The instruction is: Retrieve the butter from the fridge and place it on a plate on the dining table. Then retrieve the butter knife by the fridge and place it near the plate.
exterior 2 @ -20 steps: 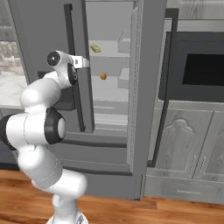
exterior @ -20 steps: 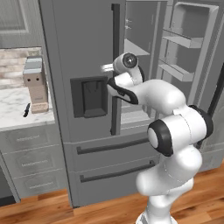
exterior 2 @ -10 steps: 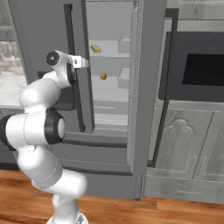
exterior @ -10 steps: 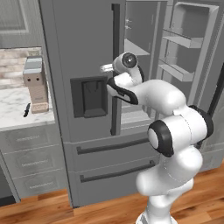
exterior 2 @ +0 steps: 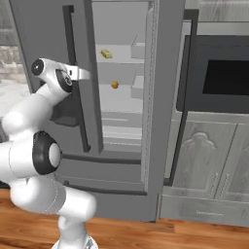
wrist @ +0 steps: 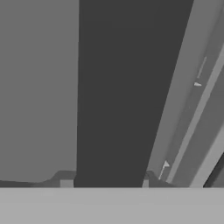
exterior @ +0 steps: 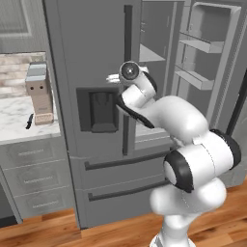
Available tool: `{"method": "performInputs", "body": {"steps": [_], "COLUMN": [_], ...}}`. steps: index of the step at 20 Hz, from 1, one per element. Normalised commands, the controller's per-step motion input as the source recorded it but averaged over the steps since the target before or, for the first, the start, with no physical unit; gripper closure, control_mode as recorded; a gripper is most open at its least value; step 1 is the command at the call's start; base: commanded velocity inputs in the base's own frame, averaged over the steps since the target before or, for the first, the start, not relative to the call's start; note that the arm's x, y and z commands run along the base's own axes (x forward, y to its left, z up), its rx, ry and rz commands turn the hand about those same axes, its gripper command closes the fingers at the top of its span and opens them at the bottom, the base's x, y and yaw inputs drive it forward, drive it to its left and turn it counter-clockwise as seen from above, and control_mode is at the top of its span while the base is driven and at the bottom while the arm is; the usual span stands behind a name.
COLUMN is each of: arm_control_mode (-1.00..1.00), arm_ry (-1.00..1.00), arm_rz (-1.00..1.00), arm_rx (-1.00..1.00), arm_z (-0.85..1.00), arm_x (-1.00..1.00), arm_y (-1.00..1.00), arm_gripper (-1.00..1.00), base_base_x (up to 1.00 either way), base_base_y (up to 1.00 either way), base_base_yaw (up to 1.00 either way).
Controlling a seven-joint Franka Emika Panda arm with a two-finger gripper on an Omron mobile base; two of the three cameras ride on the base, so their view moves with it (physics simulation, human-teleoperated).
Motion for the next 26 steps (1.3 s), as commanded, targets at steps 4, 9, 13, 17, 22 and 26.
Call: {"method": "performInputs", "body": {"steps": [4, 9, 13, 17, 22, 26], "arm_control_mode": [-1.00, -1.00, -1.00, -1.00, -1.00, -1.00], "arm_ry": [0.06, 0.09, 0.06, 0.04, 0.00, 0.00], "arm_rz": [-0.32, -0.36, -0.29, -0.23, -0.15, -0.18], "arm_rx": [0.00, 0.00, 0.00, 0.00, 0.00, 0.00], "arm_z": [0.03, 0.03, 0.00, 0.00, 0.00, 0.00], "arm_x": [-0.82, -0.88, -0.93, -0.79, -0.47, -0.06], "arm_y": [0.45, 0.63, 0.71, 0.56, 0.43, 0.46], "arm_gripper": [1.00, 1.00, 1.00, 1.00, 1.00, -1.00], "base_base_x": [0.00, 0.00, 0.00, 0.00, 0.00, 0.00], "base_base_y": [0.00, 0.00, 0.00, 0.00, 0.00, 0.00], "base_base_yaw": [0.00, 0.00, 0.00, 0.00, 0.00, 0.00]}}
